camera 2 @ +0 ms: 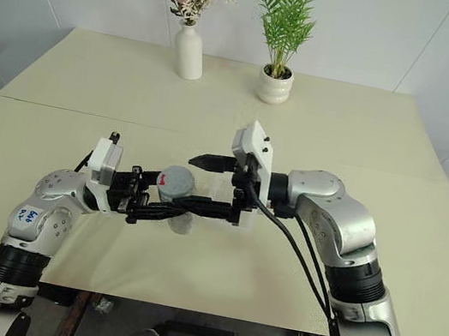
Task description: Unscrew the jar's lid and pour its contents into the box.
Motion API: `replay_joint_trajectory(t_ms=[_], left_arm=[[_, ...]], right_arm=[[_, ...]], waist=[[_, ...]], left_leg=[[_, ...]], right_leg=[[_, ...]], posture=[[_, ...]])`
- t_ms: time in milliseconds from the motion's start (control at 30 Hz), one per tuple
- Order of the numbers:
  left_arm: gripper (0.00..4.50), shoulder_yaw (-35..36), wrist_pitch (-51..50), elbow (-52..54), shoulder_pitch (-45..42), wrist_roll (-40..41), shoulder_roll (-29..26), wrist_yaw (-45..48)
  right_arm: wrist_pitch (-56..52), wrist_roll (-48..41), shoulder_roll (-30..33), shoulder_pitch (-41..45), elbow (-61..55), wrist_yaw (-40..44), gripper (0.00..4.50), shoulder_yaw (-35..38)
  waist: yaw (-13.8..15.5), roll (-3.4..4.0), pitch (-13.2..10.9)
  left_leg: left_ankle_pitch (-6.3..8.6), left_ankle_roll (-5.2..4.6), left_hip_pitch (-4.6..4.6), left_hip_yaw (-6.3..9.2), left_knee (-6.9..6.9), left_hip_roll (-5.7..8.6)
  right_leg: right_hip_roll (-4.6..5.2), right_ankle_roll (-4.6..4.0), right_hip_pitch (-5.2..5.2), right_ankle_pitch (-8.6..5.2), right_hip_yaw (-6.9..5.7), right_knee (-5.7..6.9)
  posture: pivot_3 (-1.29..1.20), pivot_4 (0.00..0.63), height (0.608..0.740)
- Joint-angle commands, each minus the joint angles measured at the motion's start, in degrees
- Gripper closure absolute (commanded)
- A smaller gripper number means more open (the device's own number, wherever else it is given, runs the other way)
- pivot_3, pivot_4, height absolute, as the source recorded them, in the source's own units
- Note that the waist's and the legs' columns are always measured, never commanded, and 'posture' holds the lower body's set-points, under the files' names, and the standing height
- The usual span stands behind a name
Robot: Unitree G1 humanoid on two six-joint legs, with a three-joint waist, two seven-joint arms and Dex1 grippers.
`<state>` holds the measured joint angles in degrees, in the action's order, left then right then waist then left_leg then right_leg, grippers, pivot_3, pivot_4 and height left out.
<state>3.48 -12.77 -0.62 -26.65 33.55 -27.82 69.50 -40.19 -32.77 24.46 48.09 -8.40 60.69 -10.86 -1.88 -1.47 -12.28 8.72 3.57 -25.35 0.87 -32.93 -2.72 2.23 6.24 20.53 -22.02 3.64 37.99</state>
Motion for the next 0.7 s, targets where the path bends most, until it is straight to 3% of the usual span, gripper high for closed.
replay_joint_trajectory(t_ms=[33, 700], left_arm=[[1.99, 0.9, -0.2, 2.5, 0.2, 1.2, -0.5, -0.2], [1.99, 0.8, -0.4, 3.2, 0.5, 1.2, -0.4, -0.7]], right_arm=[[0.9, 0.0, -0.9, 1.6, -0.4, -0.1, 0.05, 0.3], [1.2, 1.9, -3.2, 1.9, 1.2, 0.1, 0.05, -1.9]], waist=[[0.1, 0.00, 0.0], [0.0, 0.00, 0.0]], left_leg=[[0.00, 0.00, 0.00, 0.01, 0.00, 0.00], [0.00, 0.00, 0.00, 0.00, 0.00, 0.00]], right_leg=[[0.00, 0.00, 0.00, 0.00, 0.00, 0.00], [0.00, 0.00, 0.00, 0.00, 0.00, 0.00]], posture=[[0.00, 0.150, 0.740], [0.00, 0.150, 0.740]])
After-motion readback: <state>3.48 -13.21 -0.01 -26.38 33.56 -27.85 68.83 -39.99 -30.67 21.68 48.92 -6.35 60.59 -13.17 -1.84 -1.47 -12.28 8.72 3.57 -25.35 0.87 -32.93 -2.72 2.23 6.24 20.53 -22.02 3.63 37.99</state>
